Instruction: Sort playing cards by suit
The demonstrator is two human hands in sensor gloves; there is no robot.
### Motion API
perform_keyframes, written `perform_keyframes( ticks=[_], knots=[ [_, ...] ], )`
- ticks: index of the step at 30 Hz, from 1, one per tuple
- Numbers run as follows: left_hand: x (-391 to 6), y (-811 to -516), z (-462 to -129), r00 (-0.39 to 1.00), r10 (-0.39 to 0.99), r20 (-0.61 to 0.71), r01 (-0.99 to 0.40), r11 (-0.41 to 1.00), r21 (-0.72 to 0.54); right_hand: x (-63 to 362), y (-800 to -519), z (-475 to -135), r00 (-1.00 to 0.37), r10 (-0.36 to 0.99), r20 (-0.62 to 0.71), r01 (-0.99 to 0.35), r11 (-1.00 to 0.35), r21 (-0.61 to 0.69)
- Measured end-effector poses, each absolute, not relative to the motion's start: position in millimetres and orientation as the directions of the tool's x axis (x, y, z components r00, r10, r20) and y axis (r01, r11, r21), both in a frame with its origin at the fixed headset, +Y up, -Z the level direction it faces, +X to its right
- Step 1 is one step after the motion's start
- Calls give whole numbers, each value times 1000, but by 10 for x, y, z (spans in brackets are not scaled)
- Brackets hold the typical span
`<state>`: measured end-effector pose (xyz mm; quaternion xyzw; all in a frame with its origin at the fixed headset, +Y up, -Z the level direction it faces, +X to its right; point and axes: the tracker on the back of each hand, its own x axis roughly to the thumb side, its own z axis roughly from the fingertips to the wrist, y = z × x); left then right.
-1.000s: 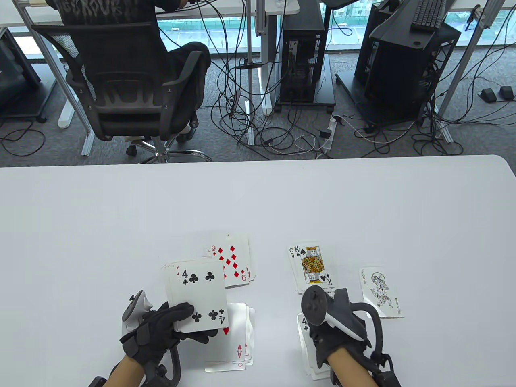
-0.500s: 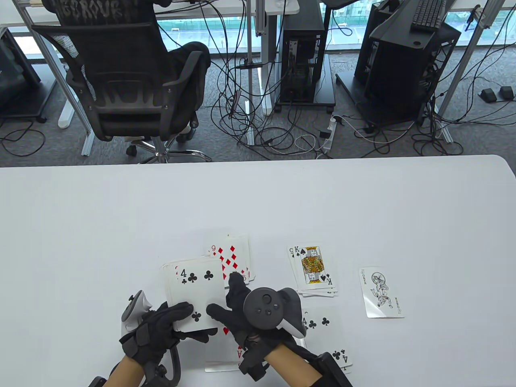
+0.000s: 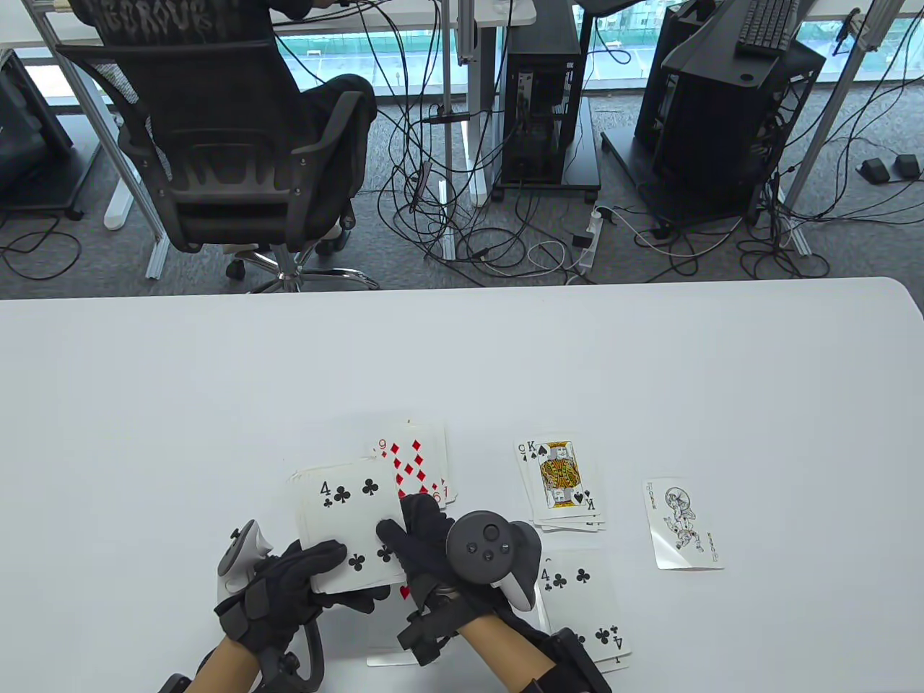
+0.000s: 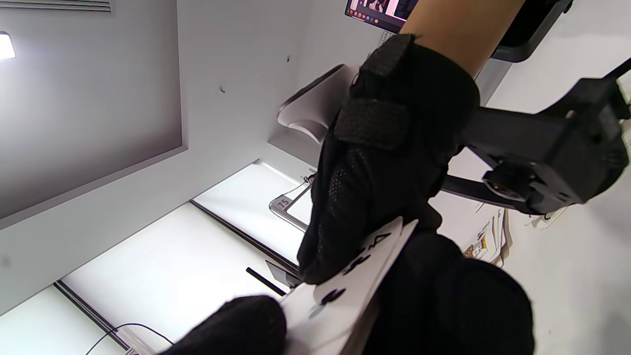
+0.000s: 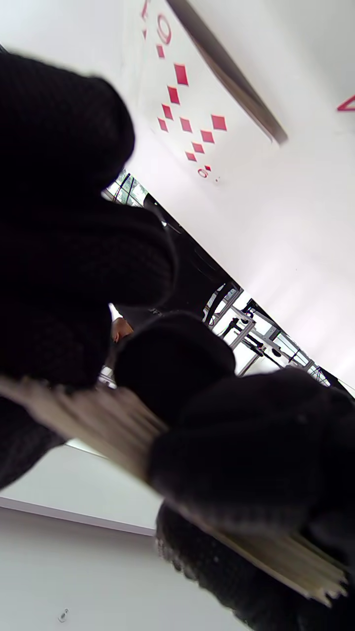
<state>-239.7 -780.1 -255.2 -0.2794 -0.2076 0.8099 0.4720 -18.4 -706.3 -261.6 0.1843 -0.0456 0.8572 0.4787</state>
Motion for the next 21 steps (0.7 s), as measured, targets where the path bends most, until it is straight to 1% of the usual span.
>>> perform_keyframes(
  ticks=[4,11,16,21],
  knots=[
    [-2390,-7792,-2551,-405,878,-256,-639,-472,-608,-140,-7058,-2626,-447,826,344,-853,-509,115],
    [-2394,-7793,-2553,-409,877,-253,-639,-473,-607,34,-7063,-2645,-426,840,335,-876,-476,78],
    [-2394,-7799,-2551,-405,877,-258,-639,-473,-607,146,-7097,-2621,-392,867,308,-895,-437,93],
    [-2396,-7797,-2551,-410,875,-258,-641,-478,-601,334,-7006,-2619,-431,845,317,-874,-478,87]
  ],
)
